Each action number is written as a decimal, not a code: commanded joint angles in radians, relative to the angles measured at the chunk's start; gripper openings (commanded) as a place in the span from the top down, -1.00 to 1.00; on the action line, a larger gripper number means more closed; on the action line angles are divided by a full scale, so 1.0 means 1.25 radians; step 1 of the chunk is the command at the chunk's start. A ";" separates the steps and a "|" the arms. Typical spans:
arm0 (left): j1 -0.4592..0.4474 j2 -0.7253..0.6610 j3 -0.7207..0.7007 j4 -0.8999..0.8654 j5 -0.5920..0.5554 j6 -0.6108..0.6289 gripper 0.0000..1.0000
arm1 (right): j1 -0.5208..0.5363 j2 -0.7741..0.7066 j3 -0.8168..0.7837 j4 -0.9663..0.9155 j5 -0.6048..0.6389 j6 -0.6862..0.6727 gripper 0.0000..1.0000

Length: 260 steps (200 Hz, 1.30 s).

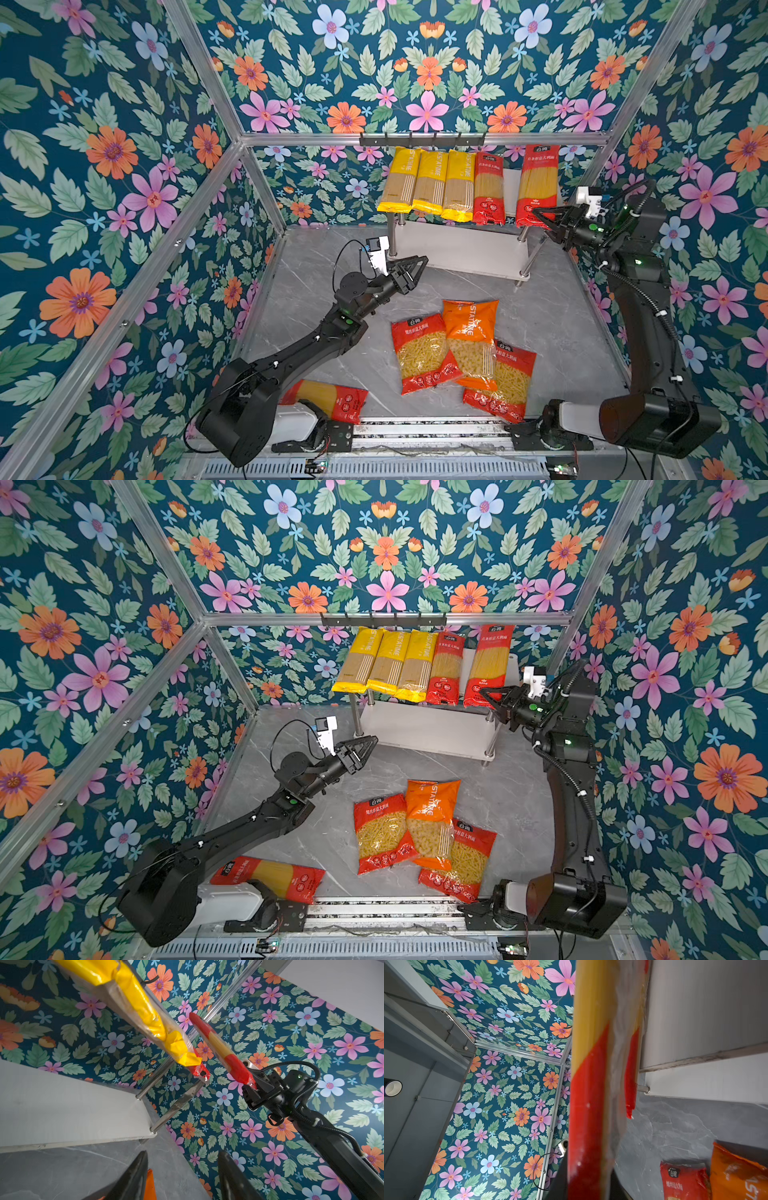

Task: Arrange pasta packages on shelves
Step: Place the pasta bag on the shelf.

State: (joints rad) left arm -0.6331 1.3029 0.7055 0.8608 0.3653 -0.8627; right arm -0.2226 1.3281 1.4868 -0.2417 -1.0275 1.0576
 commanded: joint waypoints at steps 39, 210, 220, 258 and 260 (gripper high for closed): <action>-0.003 0.014 -0.044 0.070 -0.016 -0.029 -0.12 | -0.002 0.086 0.042 0.005 -0.060 -0.064 1.00; -0.009 0.114 -0.003 0.129 0.015 -0.048 -0.11 | 0.029 0.173 0.057 -0.064 -0.009 -0.119 0.32; -0.009 0.110 -0.006 0.125 0.012 -0.045 -0.11 | 0.024 0.156 0.039 -0.058 -0.007 -0.114 0.20; -0.010 0.120 -0.004 0.132 0.019 -0.052 -0.11 | 0.001 0.086 -0.022 -0.056 0.011 -0.099 0.06; -0.010 0.120 -0.004 0.132 0.019 -0.052 -0.11 | 0.001 0.083 -0.025 -0.057 0.012 -0.099 0.06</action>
State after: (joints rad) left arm -0.6434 1.4467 0.6960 0.9913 0.3733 -0.9333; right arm -0.2146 1.4757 1.4853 -0.3336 -1.0344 0.9173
